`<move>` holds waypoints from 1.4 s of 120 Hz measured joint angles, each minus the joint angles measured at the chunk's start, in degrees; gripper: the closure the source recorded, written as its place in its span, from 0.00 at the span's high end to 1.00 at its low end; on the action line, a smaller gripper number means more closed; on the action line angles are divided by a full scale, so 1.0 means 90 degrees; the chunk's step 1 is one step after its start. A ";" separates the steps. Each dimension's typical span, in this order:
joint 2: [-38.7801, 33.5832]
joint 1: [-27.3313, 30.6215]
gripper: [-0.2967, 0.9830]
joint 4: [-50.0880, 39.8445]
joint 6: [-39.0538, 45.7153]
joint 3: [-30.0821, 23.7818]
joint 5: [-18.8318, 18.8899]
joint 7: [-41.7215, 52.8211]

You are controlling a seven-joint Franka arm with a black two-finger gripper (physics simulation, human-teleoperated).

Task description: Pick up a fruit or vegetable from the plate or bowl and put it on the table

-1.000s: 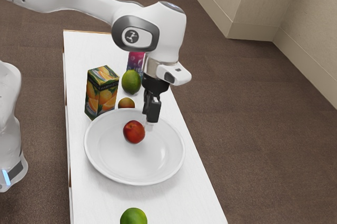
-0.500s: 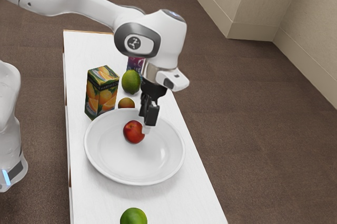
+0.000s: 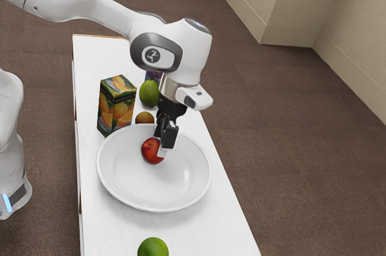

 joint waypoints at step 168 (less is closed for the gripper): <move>0.0267 0.0050 0.52 -0.0238 0.0119 0.0002 0.0247 -0.0021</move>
